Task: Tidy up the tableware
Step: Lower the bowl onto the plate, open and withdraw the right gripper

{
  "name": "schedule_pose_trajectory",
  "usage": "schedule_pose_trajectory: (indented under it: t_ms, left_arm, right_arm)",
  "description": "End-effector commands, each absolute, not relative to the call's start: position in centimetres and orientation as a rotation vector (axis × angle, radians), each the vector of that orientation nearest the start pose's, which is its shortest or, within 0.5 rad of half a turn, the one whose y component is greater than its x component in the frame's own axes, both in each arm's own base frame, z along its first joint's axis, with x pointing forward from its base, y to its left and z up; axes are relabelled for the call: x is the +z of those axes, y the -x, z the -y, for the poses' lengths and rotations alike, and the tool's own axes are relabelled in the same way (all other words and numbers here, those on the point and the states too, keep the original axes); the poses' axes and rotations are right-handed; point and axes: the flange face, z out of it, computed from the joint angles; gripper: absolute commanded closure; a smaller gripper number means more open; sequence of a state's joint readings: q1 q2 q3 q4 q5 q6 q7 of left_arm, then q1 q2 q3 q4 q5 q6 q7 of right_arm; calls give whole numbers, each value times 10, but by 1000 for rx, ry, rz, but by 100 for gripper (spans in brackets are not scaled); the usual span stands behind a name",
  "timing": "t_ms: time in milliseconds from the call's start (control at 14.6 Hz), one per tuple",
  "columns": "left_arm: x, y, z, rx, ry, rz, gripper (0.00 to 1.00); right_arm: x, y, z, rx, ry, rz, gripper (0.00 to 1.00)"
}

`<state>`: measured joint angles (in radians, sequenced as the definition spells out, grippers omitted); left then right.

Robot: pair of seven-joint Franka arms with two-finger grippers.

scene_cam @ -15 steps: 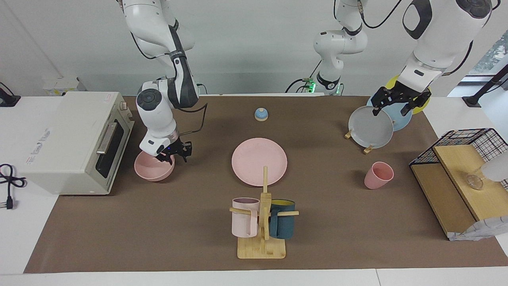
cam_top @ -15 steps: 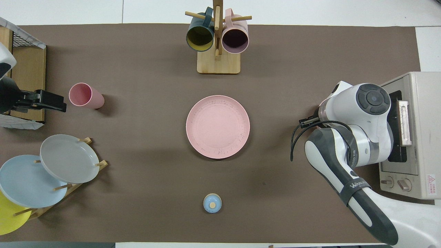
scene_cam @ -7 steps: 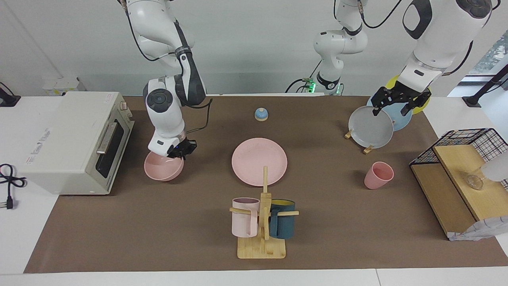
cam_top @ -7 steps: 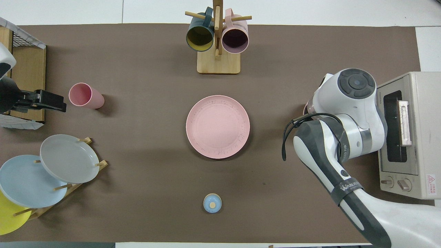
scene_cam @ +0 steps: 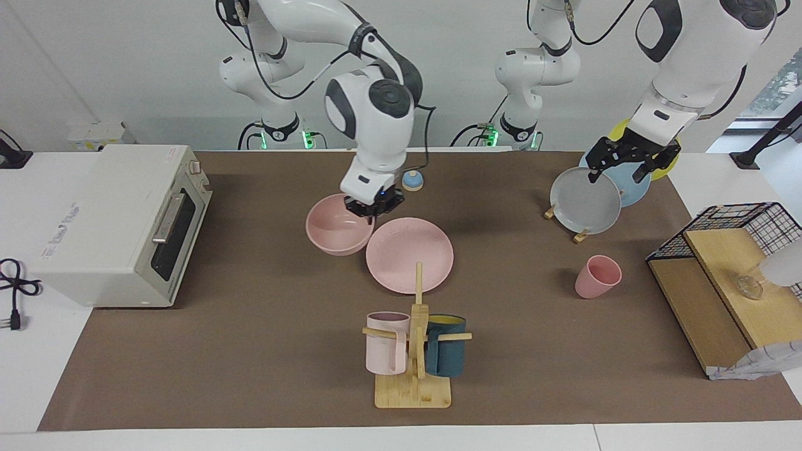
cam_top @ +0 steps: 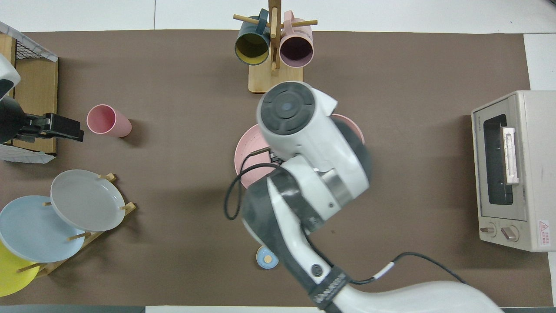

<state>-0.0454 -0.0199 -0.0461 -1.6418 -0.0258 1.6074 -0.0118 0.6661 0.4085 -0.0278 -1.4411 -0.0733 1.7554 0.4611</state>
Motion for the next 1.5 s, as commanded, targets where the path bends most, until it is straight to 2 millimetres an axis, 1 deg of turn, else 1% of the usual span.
schedule_pose_trajectory:
  t_ms: [0,68,205,273,342,478,615,683,752,820,888,957,1025,1093,1161,1230,1298,1435]
  left_arm:
    - [605,-542,52,20,3174,-111,0]
    - [605,-542,51,22,3174,-109,0]
    - [605,-542,51,22,3174,-109,0]
    - [605,-542,51,22,3174,-109,0]
    - [605,-542,52,22,3174,-111,0]
    - [605,-542,51,22,3174,-109,0]
    - [603,-539,51,61,3172,-110,0]
    - [605,-539,50,54,3173,-103,0]
    - [607,-539,43,49,3174,-81,0]
    - [609,-537,41,49,3174,-66,0]
    - [607,-537,42,37,3174,-66,0]
    - [605,-537,42,27,3174,-63,0]
    - [604,-540,41,3,3175,-60,0]
    - [598,-546,42,-2,3176,-61,0]
    - [591,-554,44,-26,3178,-62,0]
    - [573,-567,47,-21,3179,-67,0]
    - [554,-582,48,-26,3181,-63,0]
    - [506,-613,48,-23,3185,-42,0]
  right_arm:
    - [404,-551,-463,17,3246,168,100]
    - [395,-554,-470,-23,3221,131,100]
    - [368,-554,-479,-28,3222,133,100]
    - [359,-548,-489,-38,3226,128,100]
    - [357,-545,-493,-41,3229,133,100]
    - [354,-543,-492,-22,3229,126,100]
    - [354,-543,-491,0,3226,109,100]
    - [354,-544,-491,4,3224,102,89]
    - [353,-544,-492,6,3204,88,45]
    - [353,-543,-493,10,3201,87,7]
    - [361,-544,-492,-1,3195,84,0]
    - [372,-548,-486,-14,3198,76,0]
    - [395,-553,-477,-53,3178,65,0]
    - [410,-569,-450,-64,3179,5,0]
    - [420,-578,-424,-24,3198,-42,0]
    - [434,-580,-395,14,3212,-60,0]
    - [444,-587,-352,49,3221,-70,0]
    - [477,-577,-250,105,3215,-13,0]
